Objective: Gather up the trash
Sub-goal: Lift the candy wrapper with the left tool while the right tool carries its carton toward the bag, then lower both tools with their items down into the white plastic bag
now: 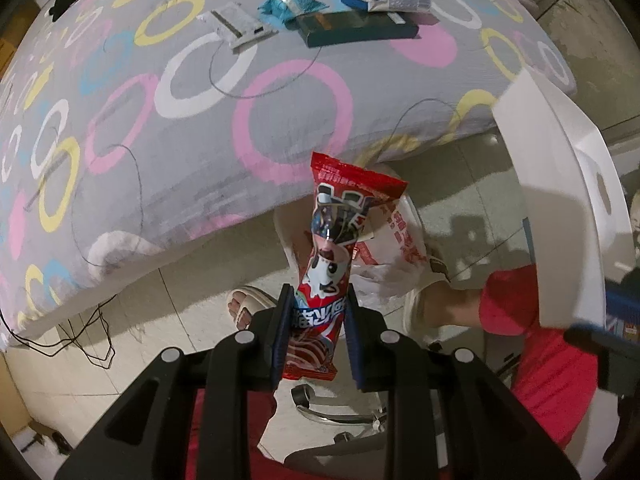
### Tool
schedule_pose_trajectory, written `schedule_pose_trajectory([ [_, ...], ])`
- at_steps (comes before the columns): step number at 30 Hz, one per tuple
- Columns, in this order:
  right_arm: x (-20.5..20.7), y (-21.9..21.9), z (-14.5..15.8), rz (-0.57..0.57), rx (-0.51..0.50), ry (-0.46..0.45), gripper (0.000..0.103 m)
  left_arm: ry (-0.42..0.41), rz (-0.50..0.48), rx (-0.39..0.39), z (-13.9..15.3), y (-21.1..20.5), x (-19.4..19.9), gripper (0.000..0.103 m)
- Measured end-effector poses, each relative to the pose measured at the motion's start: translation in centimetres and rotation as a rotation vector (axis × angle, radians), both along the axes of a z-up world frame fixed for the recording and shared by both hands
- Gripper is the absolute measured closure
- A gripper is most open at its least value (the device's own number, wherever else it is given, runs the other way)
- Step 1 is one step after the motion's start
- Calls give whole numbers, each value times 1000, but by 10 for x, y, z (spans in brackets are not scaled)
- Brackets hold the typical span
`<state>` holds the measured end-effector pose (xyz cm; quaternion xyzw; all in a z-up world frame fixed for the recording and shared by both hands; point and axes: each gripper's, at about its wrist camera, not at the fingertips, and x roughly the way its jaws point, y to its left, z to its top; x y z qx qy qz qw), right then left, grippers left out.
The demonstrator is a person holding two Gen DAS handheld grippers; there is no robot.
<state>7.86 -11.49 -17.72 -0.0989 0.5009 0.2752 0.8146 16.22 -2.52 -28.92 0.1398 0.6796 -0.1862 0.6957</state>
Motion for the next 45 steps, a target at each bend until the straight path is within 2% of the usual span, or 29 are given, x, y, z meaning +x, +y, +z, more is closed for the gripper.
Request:
schedule_pose_trajectory([
  [6,-3,-4,-20,-28,4,20,93,-8,74,2,-18,0,-2,78],
  [17,-14,-3,-75,-45,-2,53,93,87,240,-76,-73,4,-8,78],
  [27,-19,0,-125,-50,-13,84,93,194,341,-91,-135,8,0,78],
  [36,-14,3,-174,-25,-55,115,93,260,413,-73,-182,10,13,78],
  [45,-8,13,-221,46,-88,162,93,305,427,-61,-214,4,19,78],
])
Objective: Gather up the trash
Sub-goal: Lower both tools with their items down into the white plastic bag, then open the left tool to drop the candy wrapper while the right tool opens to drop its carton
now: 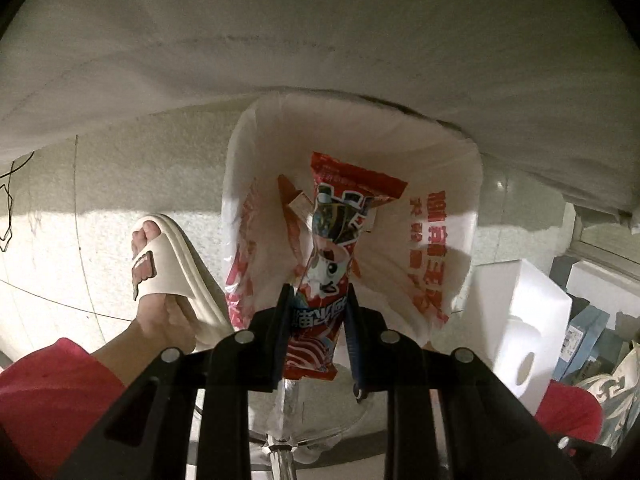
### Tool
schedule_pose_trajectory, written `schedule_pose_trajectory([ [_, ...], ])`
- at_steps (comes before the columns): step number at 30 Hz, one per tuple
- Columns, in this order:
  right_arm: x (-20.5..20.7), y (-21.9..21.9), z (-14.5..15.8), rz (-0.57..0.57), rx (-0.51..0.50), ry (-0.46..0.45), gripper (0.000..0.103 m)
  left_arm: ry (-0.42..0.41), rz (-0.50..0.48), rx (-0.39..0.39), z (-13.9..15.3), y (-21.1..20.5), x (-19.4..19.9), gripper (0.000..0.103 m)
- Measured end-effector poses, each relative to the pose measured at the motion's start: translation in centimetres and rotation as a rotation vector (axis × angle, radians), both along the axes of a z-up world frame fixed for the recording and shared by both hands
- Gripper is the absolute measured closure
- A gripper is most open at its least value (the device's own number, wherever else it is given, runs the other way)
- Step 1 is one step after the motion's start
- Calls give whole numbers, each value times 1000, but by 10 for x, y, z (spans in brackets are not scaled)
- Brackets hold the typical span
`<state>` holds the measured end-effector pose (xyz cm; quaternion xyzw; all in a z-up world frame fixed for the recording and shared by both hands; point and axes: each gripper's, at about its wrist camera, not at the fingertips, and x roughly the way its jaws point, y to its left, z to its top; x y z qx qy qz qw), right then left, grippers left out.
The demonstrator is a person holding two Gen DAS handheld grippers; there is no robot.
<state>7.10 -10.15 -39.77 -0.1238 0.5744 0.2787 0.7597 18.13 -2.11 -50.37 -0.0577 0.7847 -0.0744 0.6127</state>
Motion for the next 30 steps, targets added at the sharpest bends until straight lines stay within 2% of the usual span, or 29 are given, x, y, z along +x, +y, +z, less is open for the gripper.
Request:
schedule_pose_trajectory([
  [15,6,27,-54,119,-61,38,93,77,-26,21,-39,-7,3,78],
  [21,1,37,-62,175,-91,16,93,98,-23,3,-46,-11,7,78],
  [26,-3,45,-68,203,-91,9,92,114,-24,33,-54,-10,9,77],
  [27,-3,45,-68,202,-93,3,92,121,-22,36,-56,-10,8,74],
  [30,-3,41,-69,203,-101,-19,76,142,1,27,-60,-7,9,59],
])
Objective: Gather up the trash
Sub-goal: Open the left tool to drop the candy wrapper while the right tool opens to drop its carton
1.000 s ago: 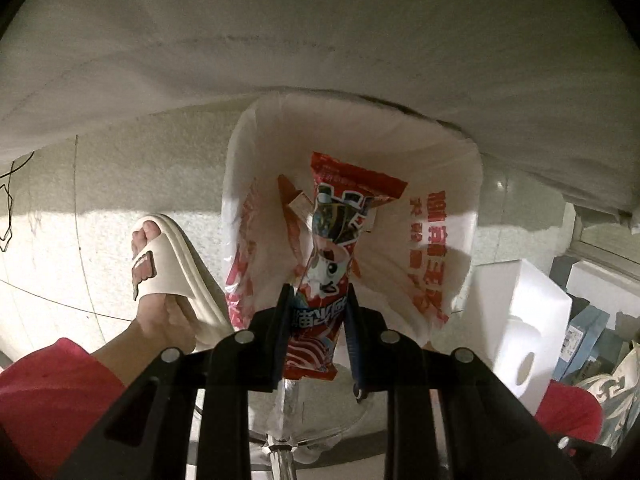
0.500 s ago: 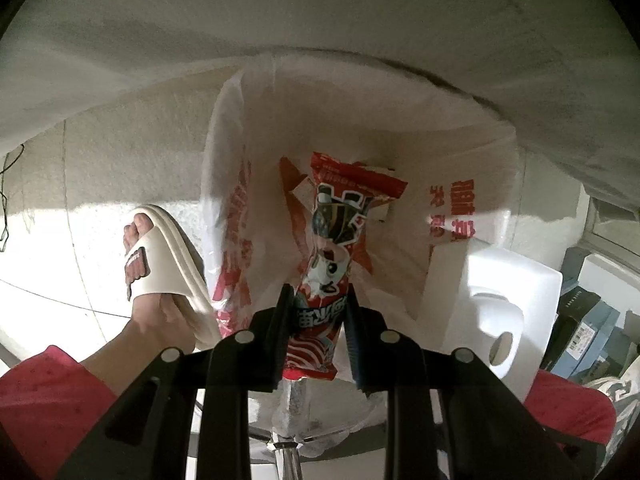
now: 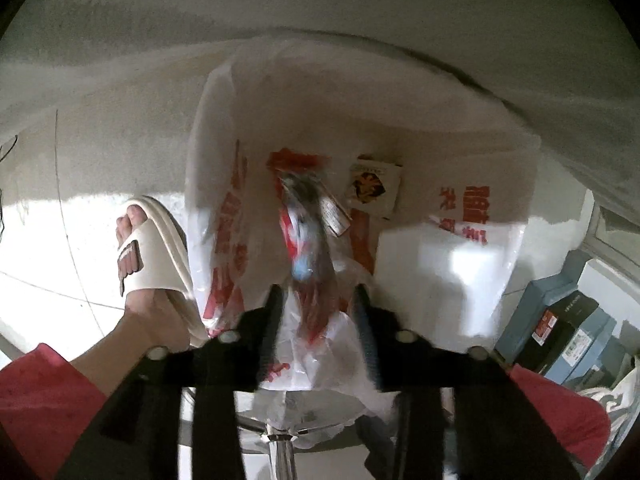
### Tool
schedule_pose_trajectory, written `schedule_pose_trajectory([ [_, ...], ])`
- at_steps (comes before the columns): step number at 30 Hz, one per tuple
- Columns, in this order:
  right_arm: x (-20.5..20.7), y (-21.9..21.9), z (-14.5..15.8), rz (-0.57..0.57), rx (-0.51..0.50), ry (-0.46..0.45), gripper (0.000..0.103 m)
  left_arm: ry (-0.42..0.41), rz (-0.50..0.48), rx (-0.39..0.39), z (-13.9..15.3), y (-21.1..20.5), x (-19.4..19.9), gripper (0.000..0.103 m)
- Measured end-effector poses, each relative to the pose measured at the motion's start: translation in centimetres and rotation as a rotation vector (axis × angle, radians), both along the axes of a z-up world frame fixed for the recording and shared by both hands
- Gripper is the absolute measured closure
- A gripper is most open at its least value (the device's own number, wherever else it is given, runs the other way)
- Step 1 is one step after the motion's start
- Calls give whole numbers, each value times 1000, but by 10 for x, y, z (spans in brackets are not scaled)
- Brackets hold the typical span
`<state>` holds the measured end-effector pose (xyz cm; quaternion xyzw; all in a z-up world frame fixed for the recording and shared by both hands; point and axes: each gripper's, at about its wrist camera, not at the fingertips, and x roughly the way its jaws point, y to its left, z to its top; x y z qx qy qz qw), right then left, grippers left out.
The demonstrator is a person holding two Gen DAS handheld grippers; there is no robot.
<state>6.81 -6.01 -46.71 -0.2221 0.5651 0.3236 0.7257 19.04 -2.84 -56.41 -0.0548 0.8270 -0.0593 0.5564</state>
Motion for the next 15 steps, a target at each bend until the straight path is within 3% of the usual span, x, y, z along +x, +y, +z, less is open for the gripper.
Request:
schedule_pose_trajectory([
  [1,0,0,0,0,2,-3,70,3,11,-20,-1,1,0,55],
  [8,4,-4,6,-22,27,0,62,13,14,-3,-2,3,1,51],
  [15,1,1,16,-4,56,9,52,4,-43,59,-1,4,-3,41],
])
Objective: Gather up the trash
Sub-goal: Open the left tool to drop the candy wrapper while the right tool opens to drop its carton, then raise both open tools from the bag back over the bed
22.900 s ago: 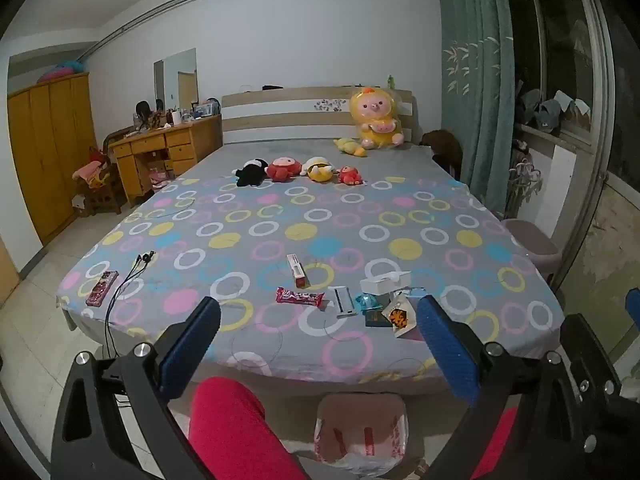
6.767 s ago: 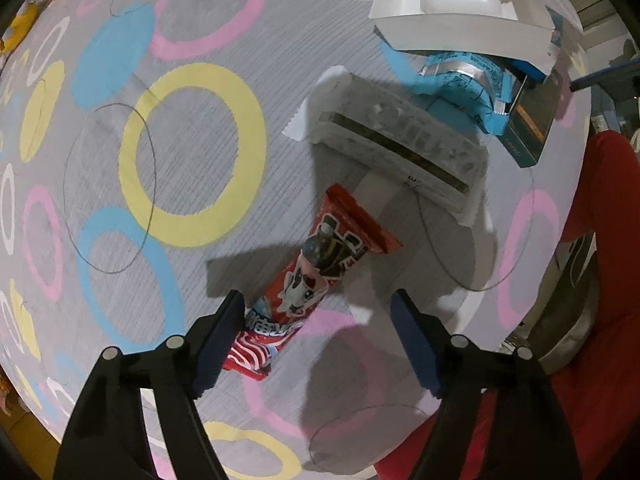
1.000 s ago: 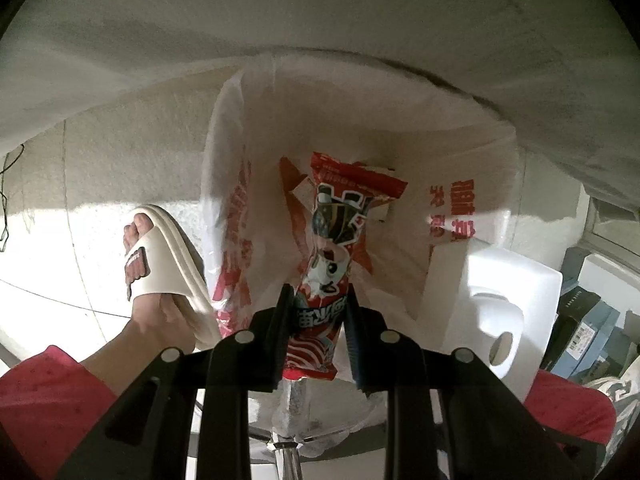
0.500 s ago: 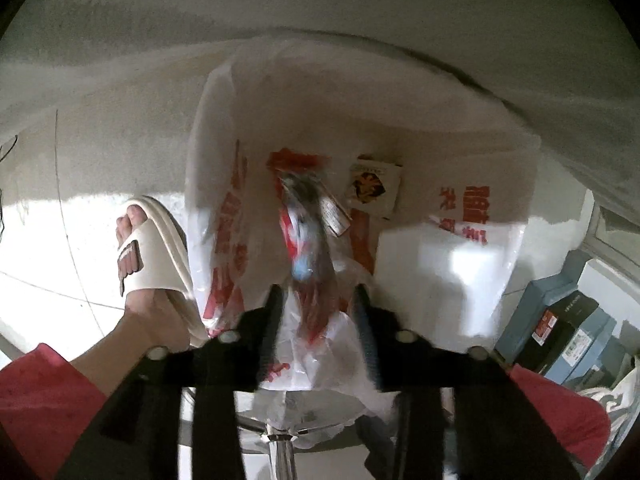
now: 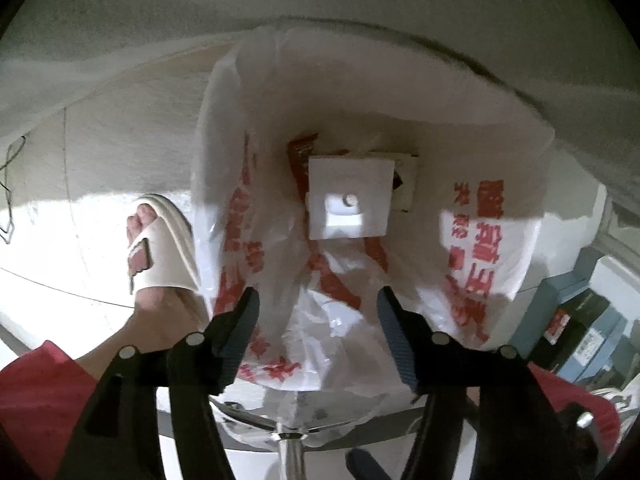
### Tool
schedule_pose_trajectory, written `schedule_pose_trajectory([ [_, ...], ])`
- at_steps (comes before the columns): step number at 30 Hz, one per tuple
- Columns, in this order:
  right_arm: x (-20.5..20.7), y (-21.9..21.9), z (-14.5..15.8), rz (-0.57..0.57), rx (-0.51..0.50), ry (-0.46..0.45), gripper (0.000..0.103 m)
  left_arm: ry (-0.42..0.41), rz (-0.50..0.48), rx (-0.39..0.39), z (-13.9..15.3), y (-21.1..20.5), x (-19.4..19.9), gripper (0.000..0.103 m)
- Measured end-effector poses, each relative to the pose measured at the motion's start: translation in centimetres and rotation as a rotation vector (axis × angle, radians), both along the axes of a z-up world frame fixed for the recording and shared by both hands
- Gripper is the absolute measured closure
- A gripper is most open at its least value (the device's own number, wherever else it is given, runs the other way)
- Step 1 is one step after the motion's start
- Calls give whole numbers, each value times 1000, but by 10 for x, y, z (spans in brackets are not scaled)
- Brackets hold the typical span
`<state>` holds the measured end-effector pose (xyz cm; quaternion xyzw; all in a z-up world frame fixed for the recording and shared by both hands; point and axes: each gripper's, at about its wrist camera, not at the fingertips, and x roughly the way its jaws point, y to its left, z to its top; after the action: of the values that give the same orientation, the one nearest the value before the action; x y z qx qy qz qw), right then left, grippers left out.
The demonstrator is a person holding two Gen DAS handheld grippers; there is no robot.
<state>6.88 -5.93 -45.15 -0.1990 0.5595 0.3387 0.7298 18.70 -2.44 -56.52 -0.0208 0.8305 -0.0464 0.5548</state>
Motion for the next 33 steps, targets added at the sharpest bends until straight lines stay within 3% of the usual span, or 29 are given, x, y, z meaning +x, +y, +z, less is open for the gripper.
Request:
schedule_pose_trajectory([
  [6,-8,-7,36,34,18,10,44,19,-28,63,22,9,-10,37],
  [9,-15,-17,73,9,20,-33,37,1,-51,105,48,11,-10,37],
  [11,-12,-27,96,-38,36,-55,25,-18,-49,96,70,14,-12,35],
  [15,-16,-66,151,-139,78,-122,19,-76,-31,53,119,17,-24,32],
  [19,-15,-92,214,-221,128,-240,7,-194,-61,59,182,14,-35,27],
  [28,-22,-114,263,-267,157,-241,7,-372,-262,30,290,-24,-56,24],
  [33,-31,-126,292,-267,190,-222,7,-398,-328,-2,327,-39,-61,24],
])
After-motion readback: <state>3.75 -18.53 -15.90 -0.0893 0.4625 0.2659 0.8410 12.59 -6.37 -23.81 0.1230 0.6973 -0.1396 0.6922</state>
